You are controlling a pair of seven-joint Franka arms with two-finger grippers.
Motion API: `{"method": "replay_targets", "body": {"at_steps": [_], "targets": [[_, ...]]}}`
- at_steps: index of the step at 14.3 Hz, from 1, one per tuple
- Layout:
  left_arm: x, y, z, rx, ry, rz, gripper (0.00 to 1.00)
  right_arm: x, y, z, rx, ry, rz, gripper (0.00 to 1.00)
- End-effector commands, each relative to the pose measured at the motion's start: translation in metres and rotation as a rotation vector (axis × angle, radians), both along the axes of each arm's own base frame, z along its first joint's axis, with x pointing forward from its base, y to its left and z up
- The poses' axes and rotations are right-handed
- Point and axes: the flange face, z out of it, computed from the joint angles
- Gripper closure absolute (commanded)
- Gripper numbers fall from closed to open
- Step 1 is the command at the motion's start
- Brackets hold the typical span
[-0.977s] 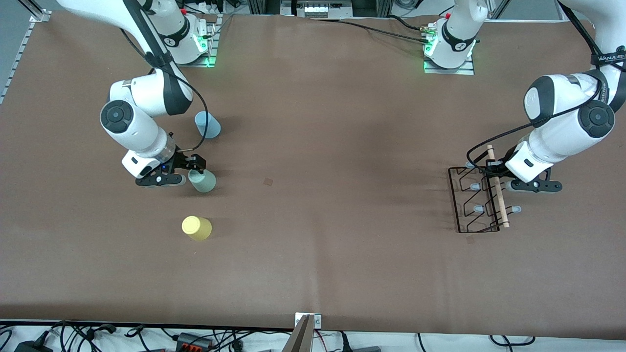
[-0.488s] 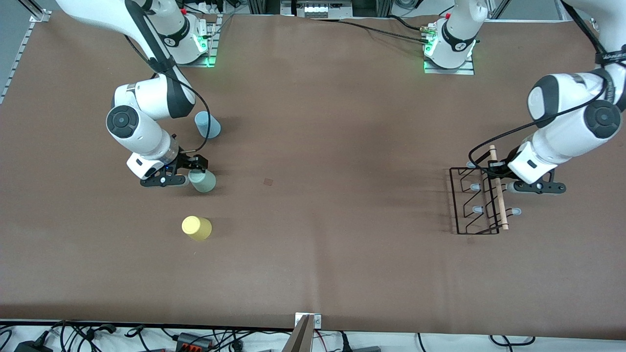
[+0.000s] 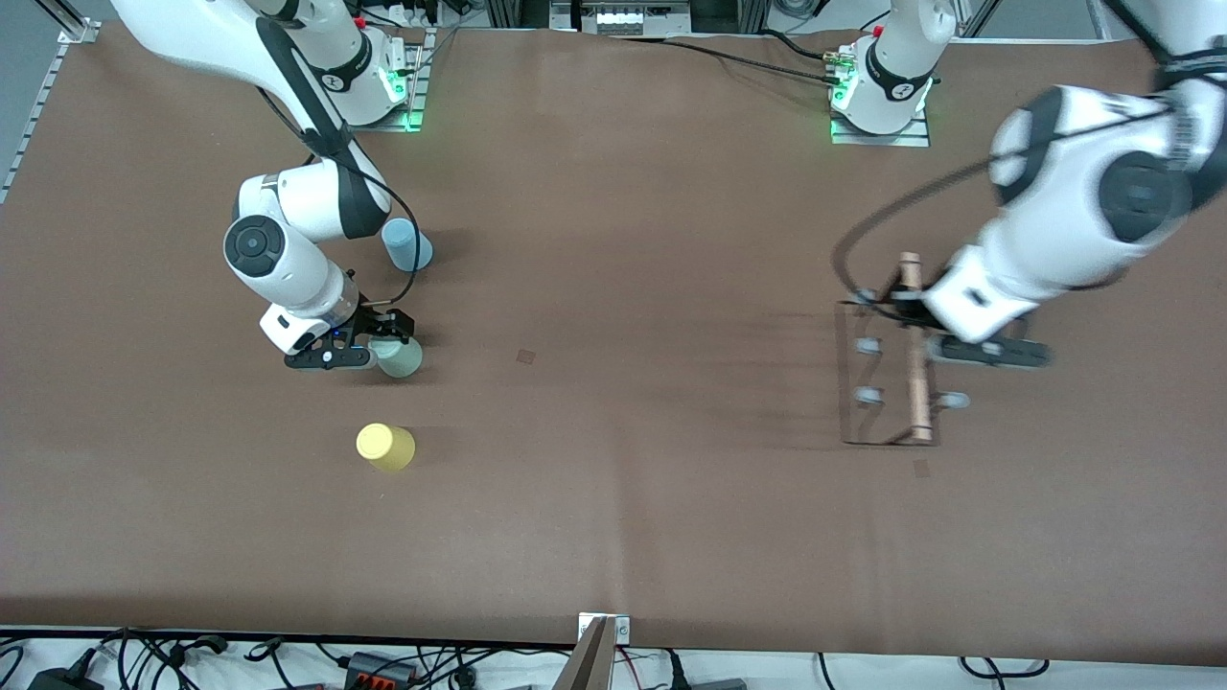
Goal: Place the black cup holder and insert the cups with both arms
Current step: 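Slide the holder toward the table middle while the right gripper grasps the mint cup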
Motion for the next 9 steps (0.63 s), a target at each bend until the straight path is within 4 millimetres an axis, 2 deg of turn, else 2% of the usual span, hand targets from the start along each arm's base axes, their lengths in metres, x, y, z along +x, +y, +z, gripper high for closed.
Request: {"method": "replay_targets", "body": {"at_steps": [1,4,5,6,7,8,9], "targets": [[-0.013,-0.078,0.000,-0.020,-0.025,0.061,0.98,-0.005,0.008,-0.006,0.006,-0.005,-0.009,0.00],[-0.038,-0.165,-0.022,-0.048,-0.056,0.086,0.98,-0.004,0.009,-0.007,0.007,-0.011,-0.009,0.00],[-0.046,-0.189,-0.032,-0.060,-0.058,0.088,0.98,-0.003,0.009,-0.007,0.008,-0.013,-0.009,0.01],[-0.054,-0.209,-0.040,-0.071,-0.062,0.085,0.98,-0.003,0.009,-0.007,0.008,-0.013,-0.009,0.16],[-0.059,-0.224,-0.044,-0.081,-0.069,0.075,0.98,-0.004,0.009,-0.007,0.007,-0.011,-0.009,0.38],[-0.063,-0.238,-0.051,-0.085,-0.062,0.070,0.98,-0.003,0.009,-0.006,0.007,-0.010,-0.009,0.54],[-0.067,-0.251,-0.050,-0.092,-0.063,0.072,0.98,-0.004,0.009,-0.006,0.006,-0.007,-0.009,0.68]]}}
